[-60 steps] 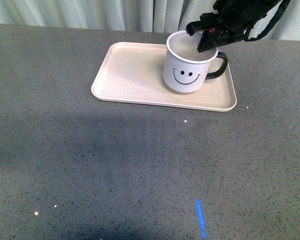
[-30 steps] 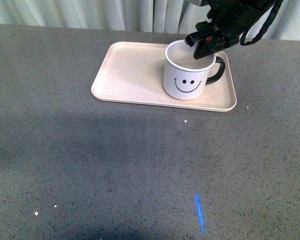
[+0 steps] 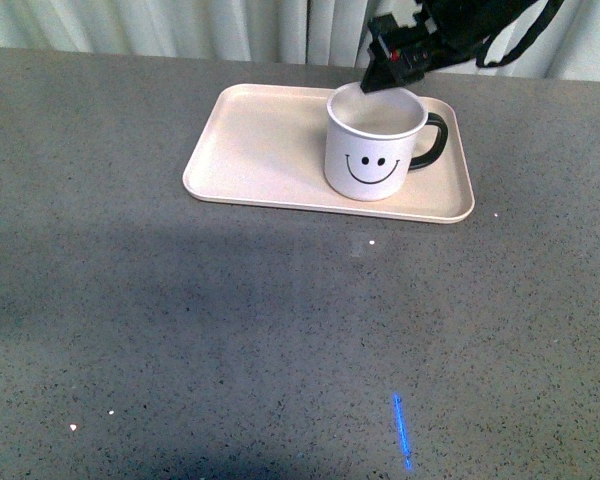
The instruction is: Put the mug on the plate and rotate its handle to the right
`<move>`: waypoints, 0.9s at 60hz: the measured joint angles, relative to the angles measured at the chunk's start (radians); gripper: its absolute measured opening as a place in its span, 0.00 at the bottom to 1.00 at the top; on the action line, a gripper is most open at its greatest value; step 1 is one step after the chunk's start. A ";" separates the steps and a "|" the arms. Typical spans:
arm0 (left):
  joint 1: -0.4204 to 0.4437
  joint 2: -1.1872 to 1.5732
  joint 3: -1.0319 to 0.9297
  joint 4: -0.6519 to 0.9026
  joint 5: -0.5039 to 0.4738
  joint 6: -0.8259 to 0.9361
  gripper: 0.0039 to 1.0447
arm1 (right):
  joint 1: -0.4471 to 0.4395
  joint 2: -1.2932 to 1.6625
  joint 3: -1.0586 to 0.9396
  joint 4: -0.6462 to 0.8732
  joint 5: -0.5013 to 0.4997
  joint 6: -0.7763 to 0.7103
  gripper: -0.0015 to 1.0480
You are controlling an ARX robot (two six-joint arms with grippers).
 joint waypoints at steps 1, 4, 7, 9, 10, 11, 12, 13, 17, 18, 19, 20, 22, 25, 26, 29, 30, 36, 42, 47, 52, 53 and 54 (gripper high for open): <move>0.000 0.000 0.000 0.000 0.000 0.000 0.91 | -0.002 -0.009 -0.004 0.006 -0.001 -0.001 0.71; 0.000 0.000 0.000 0.000 0.000 0.000 0.91 | -0.010 -0.055 -0.011 0.020 -0.003 -0.011 0.82; 0.000 0.000 0.000 0.000 0.000 0.000 0.91 | -0.015 -0.073 -0.011 0.024 -0.003 -0.013 0.89; 0.000 0.000 0.000 0.000 0.000 0.000 0.91 | -0.017 -0.082 -0.011 0.024 -0.003 -0.013 0.92; 0.000 0.000 0.000 0.000 0.000 0.000 0.91 | -0.018 -0.085 -0.011 0.024 -0.003 -0.014 0.92; 0.000 0.000 0.000 0.000 0.000 0.000 0.91 | -0.018 -0.086 -0.011 0.025 -0.002 -0.014 0.92; 0.000 0.000 0.000 0.000 0.000 0.000 0.91 | -0.017 -0.088 -0.016 0.037 0.010 -0.006 0.91; 0.000 0.000 0.000 0.000 0.000 0.000 0.91 | -0.015 -0.098 -0.051 0.112 0.057 0.021 0.88; 0.000 0.000 0.000 0.000 0.000 0.000 0.91 | -0.006 -0.136 -0.218 0.458 0.256 0.132 0.79; 0.000 0.000 0.000 0.000 0.000 0.000 0.91 | -0.005 -0.143 -0.251 0.518 0.280 0.152 0.77; 0.000 0.000 0.000 0.000 0.000 0.000 0.91 | -0.005 -0.158 -0.316 0.623 0.317 0.180 0.74; 0.000 0.000 0.000 0.000 0.000 0.000 0.91 | -0.005 -0.166 -0.348 0.673 0.334 0.208 0.72; 0.000 0.000 0.000 0.000 0.000 0.000 0.91 | -0.006 -0.191 -0.439 0.807 0.369 0.253 0.67; 0.000 0.000 0.000 0.000 -0.001 0.000 0.91 | -0.009 -0.251 -0.604 1.022 0.376 0.310 0.57; 0.000 0.000 0.000 0.000 0.000 0.000 0.91 | -0.011 -0.285 -0.675 1.102 0.376 0.326 0.52; 0.000 0.000 0.000 0.000 0.000 0.000 0.91 | -0.017 -0.372 -0.813 1.224 0.372 0.354 0.40; 0.000 0.000 0.000 0.000 0.000 0.000 0.91 | -0.018 -0.384 -0.829 1.235 0.372 0.357 0.39; 0.000 0.000 0.000 0.000 0.000 0.000 0.91 | -0.032 -0.488 -0.983 1.305 0.368 0.376 0.22; 0.000 0.000 0.000 0.000 0.000 0.000 0.91 | -0.036 -0.552 -1.113 1.339 0.360 0.381 0.05; 0.000 0.000 0.000 0.000 0.000 0.000 0.91 | -0.041 -0.617 -1.224 1.363 0.344 0.384 0.02; 0.000 0.000 0.000 0.000 0.000 0.000 0.91 | -0.070 -0.682 -1.297 1.378 0.311 0.384 0.02; 0.000 0.000 0.000 0.000 0.000 0.000 0.91 | -0.073 -0.690 -1.306 1.379 0.311 0.384 0.02; 0.000 0.000 0.000 0.000 0.000 0.000 0.91 | -0.078 -0.705 -1.321 1.381 0.312 0.384 0.02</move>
